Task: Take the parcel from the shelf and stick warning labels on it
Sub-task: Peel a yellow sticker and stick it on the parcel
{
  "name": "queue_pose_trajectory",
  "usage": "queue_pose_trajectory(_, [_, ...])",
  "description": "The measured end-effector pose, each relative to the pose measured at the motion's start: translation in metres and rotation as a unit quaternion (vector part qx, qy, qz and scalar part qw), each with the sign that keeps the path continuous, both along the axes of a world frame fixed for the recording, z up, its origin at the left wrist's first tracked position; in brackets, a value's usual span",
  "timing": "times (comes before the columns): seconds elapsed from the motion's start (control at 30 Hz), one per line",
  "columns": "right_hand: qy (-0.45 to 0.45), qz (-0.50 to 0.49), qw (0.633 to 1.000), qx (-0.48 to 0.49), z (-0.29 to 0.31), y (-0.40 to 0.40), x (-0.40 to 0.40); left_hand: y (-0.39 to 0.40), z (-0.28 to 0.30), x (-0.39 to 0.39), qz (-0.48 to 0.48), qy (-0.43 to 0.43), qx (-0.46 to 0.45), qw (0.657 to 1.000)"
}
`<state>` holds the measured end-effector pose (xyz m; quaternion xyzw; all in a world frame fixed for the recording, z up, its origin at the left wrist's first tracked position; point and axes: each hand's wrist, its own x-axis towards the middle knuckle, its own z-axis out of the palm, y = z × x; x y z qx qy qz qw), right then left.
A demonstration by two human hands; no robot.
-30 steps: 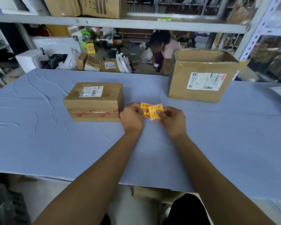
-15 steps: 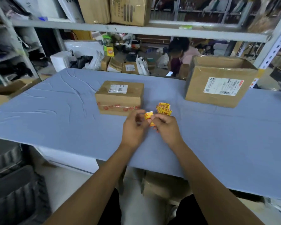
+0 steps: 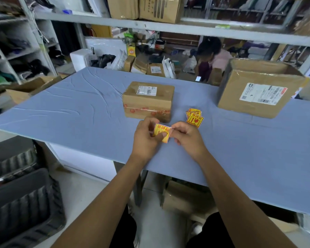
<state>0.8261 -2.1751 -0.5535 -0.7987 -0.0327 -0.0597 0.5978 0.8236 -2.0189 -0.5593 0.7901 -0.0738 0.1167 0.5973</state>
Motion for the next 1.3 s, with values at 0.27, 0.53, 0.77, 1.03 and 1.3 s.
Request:
queue_pose_trajectory(0.27, [0.020, 0.022, 1.000, -0.009, 0.002, 0.002, -0.003, -0.003, 0.001, -0.006, 0.031, -0.029, 0.092, 0.995])
queue_pose_trajectory(0.53, [0.024, 0.034, 0.999, 0.017, 0.007, 0.004, -0.009, -0.002, -0.005, -0.003, -0.005, -0.052, 0.101, 0.994])
queue_pose_trajectory(0.77, [0.012, 0.029, 1.000, 0.003, 0.007, 0.002, -0.011, -0.001, -0.002, -0.006, -0.021, -0.041, 0.068, 0.997])
queue_pose_trajectory(1.03, [-0.002, 0.029, 1.000, 0.001, 0.005, 0.002, -0.013, -0.001, -0.003, -0.007, -0.021, -0.028, 0.041, 0.999])
queue_pose_trajectory(1.3, [-0.011, 0.033, 0.999, 0.000, 0.004, 0.002, -0.013, 0.000, 0.000, -0.010, -0.017, -0.011, 0.044, 0.999])
